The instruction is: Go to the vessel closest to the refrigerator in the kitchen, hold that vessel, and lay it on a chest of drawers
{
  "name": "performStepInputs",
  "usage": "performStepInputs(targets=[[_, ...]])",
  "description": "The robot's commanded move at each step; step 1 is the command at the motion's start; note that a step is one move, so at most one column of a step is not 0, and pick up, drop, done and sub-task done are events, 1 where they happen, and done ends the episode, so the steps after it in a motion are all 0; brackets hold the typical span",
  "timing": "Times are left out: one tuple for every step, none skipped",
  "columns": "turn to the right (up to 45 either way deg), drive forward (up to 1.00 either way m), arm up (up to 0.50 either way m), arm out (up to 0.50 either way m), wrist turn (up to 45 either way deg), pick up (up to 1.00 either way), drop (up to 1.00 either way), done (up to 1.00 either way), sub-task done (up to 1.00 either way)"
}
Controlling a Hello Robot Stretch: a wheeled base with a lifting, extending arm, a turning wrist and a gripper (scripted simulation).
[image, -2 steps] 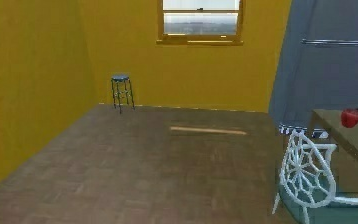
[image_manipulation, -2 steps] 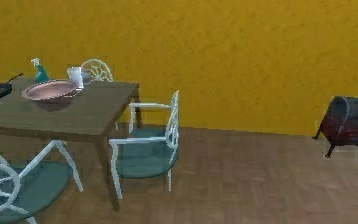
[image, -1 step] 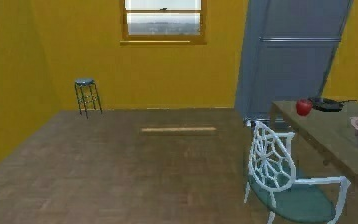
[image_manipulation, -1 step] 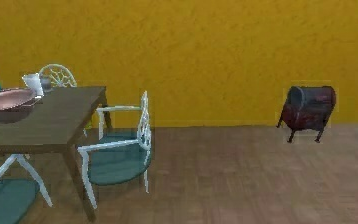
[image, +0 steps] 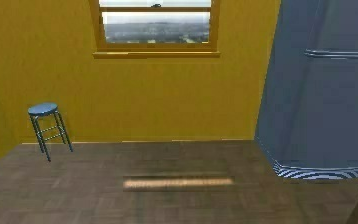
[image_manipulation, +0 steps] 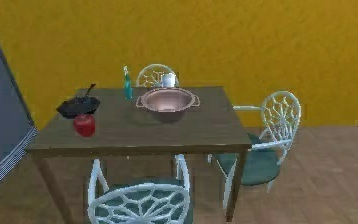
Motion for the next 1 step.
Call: performStepInputs(targets=[[0.0, 0.70, 0.00, 0.00, 0.0, 0.00, 0.00, 0.00, 0.00]])
